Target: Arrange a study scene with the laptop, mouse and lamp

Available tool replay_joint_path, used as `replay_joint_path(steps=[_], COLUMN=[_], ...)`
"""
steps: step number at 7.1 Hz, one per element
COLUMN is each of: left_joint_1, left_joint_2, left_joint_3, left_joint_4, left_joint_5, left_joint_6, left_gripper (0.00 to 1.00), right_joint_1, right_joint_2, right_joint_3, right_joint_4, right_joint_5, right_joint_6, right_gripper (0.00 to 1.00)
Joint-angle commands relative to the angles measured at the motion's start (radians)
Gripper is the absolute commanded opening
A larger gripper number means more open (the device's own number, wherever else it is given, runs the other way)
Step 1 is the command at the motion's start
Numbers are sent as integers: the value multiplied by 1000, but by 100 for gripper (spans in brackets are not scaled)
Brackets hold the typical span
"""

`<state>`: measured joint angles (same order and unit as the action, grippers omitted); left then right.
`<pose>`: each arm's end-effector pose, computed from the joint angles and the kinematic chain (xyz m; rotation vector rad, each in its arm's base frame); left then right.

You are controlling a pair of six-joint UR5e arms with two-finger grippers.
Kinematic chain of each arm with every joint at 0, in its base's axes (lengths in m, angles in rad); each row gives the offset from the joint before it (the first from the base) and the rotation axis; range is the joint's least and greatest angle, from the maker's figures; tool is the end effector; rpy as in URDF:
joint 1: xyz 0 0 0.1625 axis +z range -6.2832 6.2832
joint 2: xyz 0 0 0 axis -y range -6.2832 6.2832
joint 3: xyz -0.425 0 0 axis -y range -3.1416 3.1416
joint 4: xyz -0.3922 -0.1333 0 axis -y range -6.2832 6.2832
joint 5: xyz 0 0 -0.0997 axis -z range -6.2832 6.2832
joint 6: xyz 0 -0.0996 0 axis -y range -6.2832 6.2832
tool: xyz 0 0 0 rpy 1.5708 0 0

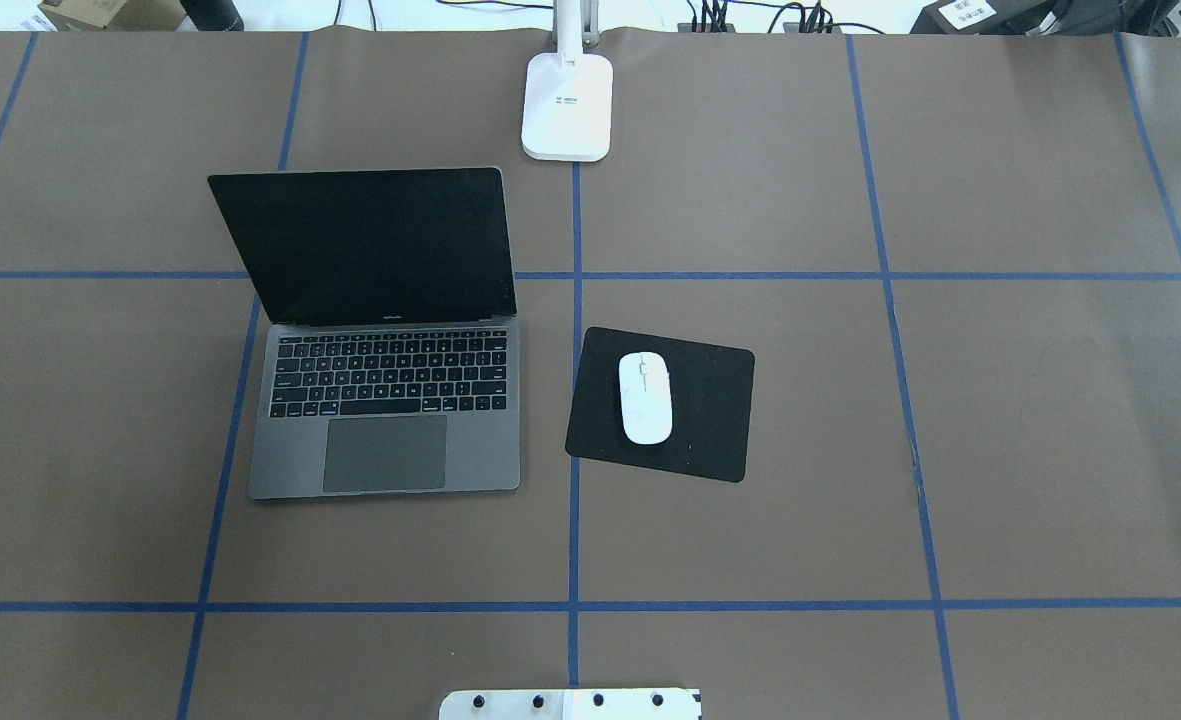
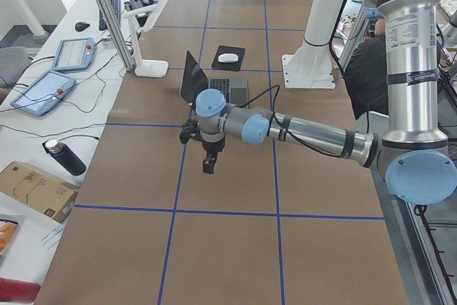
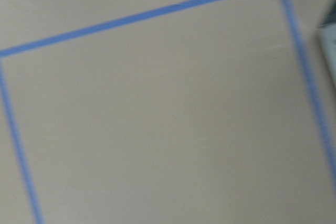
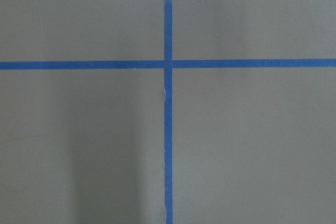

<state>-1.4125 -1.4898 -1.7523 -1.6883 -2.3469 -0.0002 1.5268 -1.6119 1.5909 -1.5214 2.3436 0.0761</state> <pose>0.0111 -0.4727 0.5946 0.1454 0.7886 0.2341 0.0428 -0.4787 0.6638 -0.0195 -0.7730 0.0195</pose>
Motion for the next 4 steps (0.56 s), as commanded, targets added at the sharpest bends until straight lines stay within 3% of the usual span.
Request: replay_joint_path(steps=[1, 3, 4], left_joint_1=[-175, -175, -169], left_joint_2=[-69, -69, -78], left_joint_3=[194, 188, 177], left_joint_4=[1, 1, 1], left_joint_5=[-31, 0, 15], left_joint_6=[158, 129, 0], left_gripper=[99, 100, 99], right_joint_1=[1, 1, 1], right_joint_2=[-5, -25, -28], right_joint_3=[-8, -9, -11], right_joint_4=[-6, -8, -10], right_joint_5=[0, 2, 8], right_joint_6=[2, 2, 4], right_gripper=[100, 100, 100])
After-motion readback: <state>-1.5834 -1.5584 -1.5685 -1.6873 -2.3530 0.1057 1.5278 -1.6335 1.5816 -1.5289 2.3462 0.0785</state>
